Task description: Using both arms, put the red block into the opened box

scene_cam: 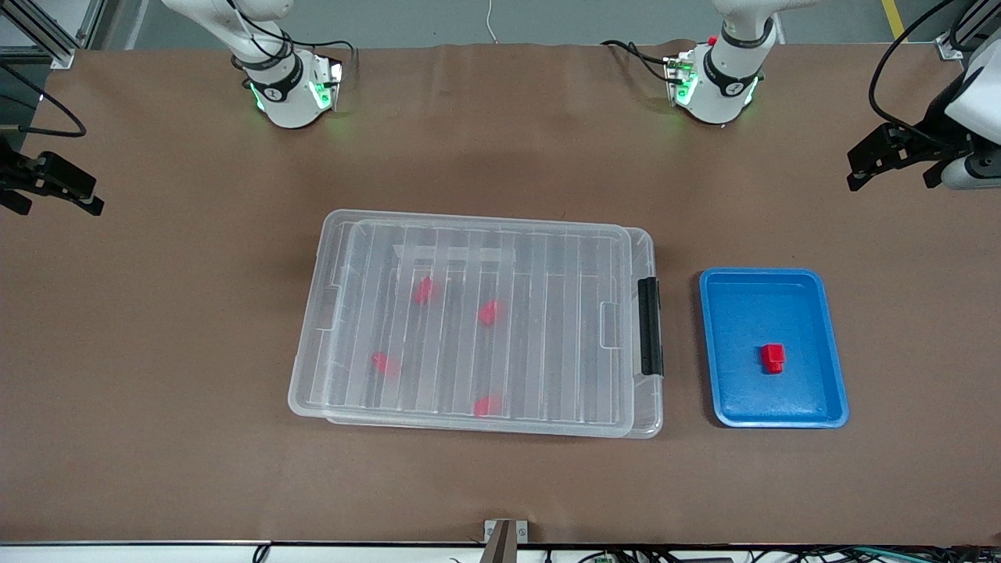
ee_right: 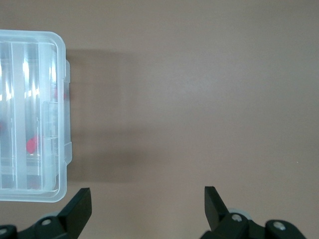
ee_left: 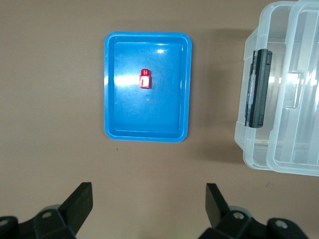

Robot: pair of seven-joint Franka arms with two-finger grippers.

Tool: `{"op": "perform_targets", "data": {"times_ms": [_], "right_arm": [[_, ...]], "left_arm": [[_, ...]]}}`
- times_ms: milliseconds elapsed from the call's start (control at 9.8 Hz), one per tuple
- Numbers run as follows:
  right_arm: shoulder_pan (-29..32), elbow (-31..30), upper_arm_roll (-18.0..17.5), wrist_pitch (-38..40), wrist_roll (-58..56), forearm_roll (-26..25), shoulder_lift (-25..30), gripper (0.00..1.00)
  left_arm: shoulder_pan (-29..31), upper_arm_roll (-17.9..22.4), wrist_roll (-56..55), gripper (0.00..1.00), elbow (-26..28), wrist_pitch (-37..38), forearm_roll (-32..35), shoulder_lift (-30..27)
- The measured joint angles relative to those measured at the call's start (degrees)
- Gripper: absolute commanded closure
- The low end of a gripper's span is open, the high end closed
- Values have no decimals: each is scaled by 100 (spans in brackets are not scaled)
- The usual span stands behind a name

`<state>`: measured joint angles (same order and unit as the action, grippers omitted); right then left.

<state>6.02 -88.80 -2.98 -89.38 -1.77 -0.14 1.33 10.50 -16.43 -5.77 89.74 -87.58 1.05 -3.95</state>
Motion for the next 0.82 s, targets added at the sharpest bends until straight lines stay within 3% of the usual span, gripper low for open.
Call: {"op": "perform_targets", "data": {"times_ms": [408, 612, 816], "right_arm": [[3, -5, 10, 0, 1, 0, 0, 0], [-57, -25, -48, -18, -1, 20, 1, 0], [-523, -161, -107, -272, 229, 51, -118, 0]], "left_arm": [[38, 20, 0, 0, -253, 0, 81, 304], [274, 45, 13, 0, -278, -391, 138, 1008], [425, 61, 15, 0, -270, -1312, 383, 2071]]}}
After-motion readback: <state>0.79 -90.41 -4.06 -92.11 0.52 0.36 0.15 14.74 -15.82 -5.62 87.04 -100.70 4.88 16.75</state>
